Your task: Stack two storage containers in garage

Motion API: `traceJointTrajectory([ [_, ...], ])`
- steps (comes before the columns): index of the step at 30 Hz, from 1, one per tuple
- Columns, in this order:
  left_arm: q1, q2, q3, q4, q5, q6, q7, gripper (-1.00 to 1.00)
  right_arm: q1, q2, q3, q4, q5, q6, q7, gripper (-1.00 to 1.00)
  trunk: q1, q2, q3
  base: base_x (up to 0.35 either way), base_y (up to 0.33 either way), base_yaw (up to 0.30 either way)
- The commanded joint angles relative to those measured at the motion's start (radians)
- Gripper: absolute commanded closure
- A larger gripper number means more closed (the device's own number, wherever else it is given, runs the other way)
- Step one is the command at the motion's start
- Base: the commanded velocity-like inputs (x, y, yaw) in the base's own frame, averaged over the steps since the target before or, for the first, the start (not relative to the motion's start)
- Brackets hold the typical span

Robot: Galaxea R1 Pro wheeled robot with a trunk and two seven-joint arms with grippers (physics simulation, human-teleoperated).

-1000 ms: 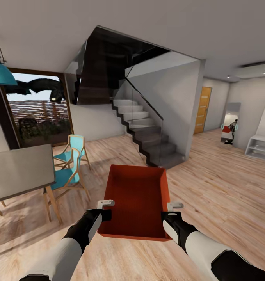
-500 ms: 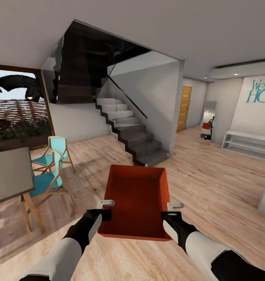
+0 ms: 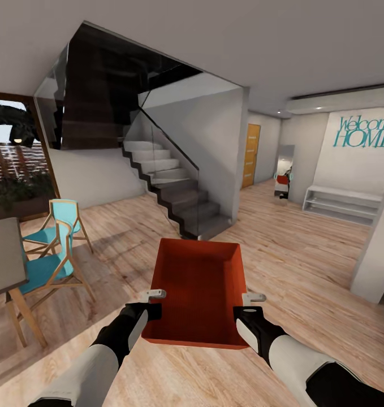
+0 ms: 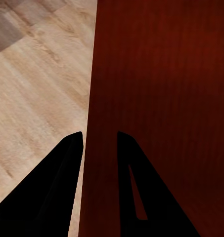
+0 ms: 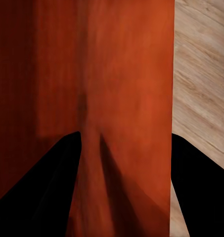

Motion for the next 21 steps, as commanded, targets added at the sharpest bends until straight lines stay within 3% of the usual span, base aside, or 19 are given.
traceJointTrajectory([
  [1, 0.001, -0.002, 0.003, 0.000, -0.008, 0.006, 0.009, 1.00, 0.000, 0.013, 0.001, -0.016, 0.020, 0.009, -0.008, 1.00, 0.000, -0.001, 0.000, 0.000, 0.000, -0.004],
  [6, 0.001, -0.002, 0.003, 0.000, -0.008, 0.007, 0.009, 1.00, 0.000, 0.013, 0.000, -0.016, 0.020, 0.009, -0.008, 1.00, 0.000, -0.001, 0.000, 0.000, 0.000, -0.113],
  [21, 0.001, -0.002, 0.003, 0.001, -0.008, 0.007, 0.009, 1.00, 0.000, 0.013, 0.000, -0.016, 0.019, 0.009, -0.008, 1.00, 0.000, -0.001, 0.000, 0.000, 0.000, -0.242],
])
